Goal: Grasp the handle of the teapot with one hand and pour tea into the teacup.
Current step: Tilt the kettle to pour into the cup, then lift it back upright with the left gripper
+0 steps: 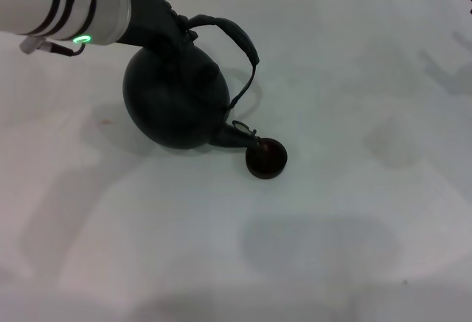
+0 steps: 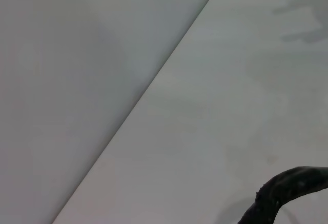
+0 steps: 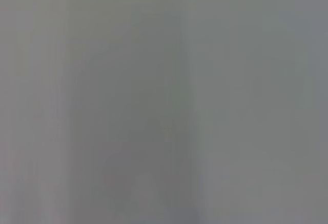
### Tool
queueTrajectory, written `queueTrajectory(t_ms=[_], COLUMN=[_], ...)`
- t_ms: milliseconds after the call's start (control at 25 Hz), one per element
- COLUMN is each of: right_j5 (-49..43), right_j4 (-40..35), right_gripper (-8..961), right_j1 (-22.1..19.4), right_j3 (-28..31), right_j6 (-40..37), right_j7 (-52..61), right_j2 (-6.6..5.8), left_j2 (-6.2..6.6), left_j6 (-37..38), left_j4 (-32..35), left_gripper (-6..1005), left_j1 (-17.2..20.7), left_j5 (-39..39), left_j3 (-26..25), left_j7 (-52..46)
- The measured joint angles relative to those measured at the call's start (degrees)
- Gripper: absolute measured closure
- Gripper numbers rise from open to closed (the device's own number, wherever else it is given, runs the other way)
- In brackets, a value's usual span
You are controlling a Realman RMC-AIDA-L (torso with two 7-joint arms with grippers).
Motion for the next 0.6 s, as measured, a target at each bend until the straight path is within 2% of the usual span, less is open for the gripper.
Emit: queueTrajectory(t_ms=[600], right_j5=[0.0], right_j4=[0.3], right_gripper=[105], right_j1=[-0.2], right_j3=[0.0], right_j6=[-0.6], right_j7=[0.0], right_j2=[0.01], left_j2=[-0.01], left_j6=[0.6], left_j4=[-0.4], left_gripper=[849], left_j1=[-0.6], left_j5=[1.5], left_j3=[0.4], left_j7=[-0.5])
